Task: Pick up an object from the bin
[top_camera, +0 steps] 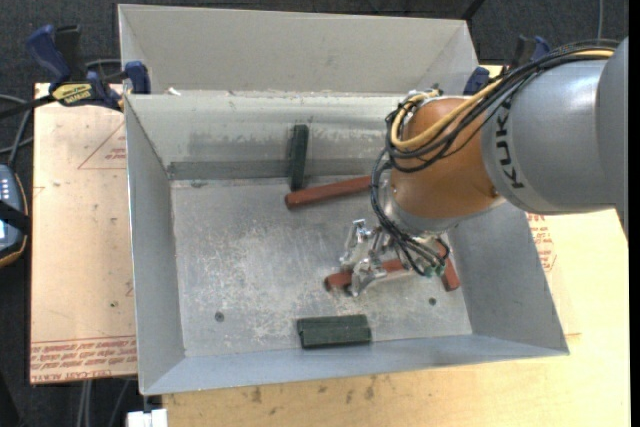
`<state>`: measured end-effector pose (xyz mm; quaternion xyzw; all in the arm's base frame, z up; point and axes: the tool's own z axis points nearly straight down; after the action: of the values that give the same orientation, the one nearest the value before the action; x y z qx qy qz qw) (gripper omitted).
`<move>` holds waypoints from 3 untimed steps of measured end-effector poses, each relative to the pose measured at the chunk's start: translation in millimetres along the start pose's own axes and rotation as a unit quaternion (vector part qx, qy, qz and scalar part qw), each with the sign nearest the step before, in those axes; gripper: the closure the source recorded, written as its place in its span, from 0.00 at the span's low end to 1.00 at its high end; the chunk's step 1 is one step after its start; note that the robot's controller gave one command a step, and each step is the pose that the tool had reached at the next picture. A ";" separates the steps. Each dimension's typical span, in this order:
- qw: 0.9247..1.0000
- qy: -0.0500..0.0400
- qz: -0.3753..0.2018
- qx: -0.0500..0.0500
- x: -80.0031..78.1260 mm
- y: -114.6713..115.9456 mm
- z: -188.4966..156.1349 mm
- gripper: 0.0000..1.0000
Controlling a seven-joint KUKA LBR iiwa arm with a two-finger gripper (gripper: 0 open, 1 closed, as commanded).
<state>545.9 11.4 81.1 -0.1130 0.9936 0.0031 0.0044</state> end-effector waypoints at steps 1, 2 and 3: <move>1.000 0.000 0.000 0.000 0.0 -0.1 0.0 1.00; 1.000 0.003 0.007 0.002 -8.5 -6.0 -118.8 1.00; 1.000 0.003 0.007 0.002 -8.4 -6.1 -118.8 1.00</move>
Offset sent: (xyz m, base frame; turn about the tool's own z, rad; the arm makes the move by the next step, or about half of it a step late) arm 0.0079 -0.0054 0.1191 0.0126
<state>554.6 6.5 199.9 -0.1059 0.9944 0.0005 0.0014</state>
